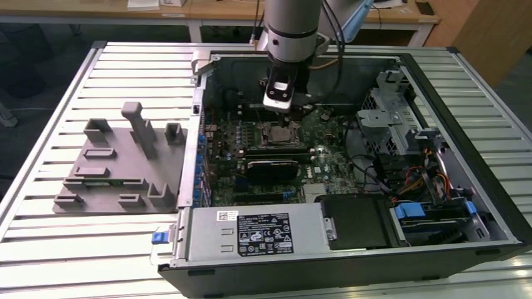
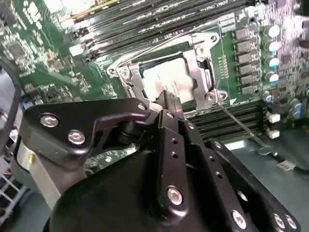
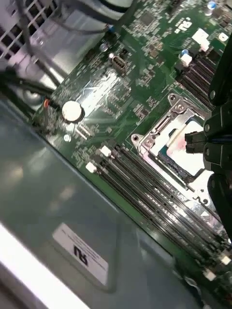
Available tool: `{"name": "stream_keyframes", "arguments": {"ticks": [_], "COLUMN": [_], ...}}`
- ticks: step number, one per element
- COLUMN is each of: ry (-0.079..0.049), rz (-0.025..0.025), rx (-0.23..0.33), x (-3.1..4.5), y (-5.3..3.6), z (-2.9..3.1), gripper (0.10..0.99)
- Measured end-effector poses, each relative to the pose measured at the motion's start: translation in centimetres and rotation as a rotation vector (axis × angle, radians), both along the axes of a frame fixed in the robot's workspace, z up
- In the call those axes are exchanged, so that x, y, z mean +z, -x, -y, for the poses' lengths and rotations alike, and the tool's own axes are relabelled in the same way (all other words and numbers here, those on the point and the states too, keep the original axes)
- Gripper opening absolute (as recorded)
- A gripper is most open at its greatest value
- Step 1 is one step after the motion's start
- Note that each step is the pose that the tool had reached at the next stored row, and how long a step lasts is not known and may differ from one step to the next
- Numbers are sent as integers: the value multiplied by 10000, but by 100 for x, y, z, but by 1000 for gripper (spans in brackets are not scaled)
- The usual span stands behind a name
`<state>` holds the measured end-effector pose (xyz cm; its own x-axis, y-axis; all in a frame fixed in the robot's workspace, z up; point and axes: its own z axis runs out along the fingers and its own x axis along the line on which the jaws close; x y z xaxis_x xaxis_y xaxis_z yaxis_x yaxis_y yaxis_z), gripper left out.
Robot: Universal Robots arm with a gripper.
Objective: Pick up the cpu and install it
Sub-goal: 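Close the cpu cover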
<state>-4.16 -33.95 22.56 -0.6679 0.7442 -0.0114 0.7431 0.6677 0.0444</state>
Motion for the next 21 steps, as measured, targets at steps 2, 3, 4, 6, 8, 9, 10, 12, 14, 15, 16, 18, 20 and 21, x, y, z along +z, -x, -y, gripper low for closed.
{"name": "stream_keyframes", "arguments": {"ticks": [2,3,4,6,8,9,10,12,14,15,16,18,20,21], "ry": [4,5,6,8,9,9,9,11,14,17,20,31,53,64], "rz": [0,0,0,0,0,0,0,0,0,0,0,-2,-5,-7], "rx": [351,518,685,1049,1383,1548,1711,2341,2743,2905,3073,3414,3762,3924], "x": [0,0,0,0,0,0,0,0,0,0,-1,-1,-1,-2], "y": [0,0,0,0,0,0,0,0,0,0,0,0,0,0], "z": [0,0,0,0,0,0,0,0,0,0,0,0,0,0], "gripper": [106,106,106,106,106,106,106,106,106,106,106,106,106,106]}}
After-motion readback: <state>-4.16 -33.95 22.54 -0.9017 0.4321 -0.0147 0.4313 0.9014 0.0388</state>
